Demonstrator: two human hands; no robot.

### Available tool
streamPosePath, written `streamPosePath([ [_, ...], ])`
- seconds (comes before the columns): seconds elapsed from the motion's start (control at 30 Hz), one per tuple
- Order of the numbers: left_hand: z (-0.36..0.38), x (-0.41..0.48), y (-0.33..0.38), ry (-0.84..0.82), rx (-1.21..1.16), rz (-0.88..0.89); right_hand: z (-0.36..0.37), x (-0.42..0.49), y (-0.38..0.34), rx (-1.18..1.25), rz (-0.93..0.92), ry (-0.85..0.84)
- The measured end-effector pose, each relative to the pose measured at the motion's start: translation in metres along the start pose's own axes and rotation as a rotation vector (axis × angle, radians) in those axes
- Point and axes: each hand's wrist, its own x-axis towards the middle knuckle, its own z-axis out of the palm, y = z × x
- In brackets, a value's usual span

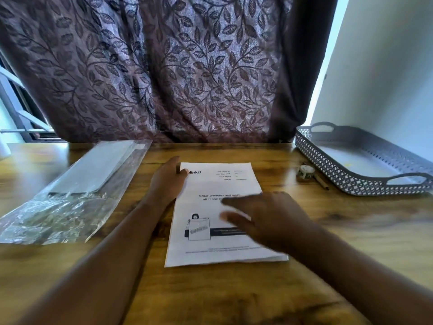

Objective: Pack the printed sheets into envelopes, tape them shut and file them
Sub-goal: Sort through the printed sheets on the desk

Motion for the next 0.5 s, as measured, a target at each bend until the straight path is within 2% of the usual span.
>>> streamPosePath([
  [0.07, 0.002, 0.002, -0.001, -0.013, 0.019, -0.011, 0.022, 0.028, 0.034, 0.155, 0.179, 0.270],
  [0.13, 0.002, 0.004, -0.002, -0.021, 0.030, -0.021, 0.046, 0.056, 0.069, 0.295, 0.391, 0.394],
  [0.23, 0.005, 0.007, -0.006, -0.042, 0.027, -0.034, 0.072, 0.082, 0.102, 0.291, 0.620, 0.317],
  [0.33, 0.007, 0.009, -0.009, -0.050, 0.028, -0.028, 0.080, 0.098, 0.114, 0.304, 0.765, 0.279],
  [0.5, 0.009, 0.008, -0.009, -0.056, 0.055, 0.034, 0.078, 0.112, 0.115, 0.391, 0.773, 0.256],
])
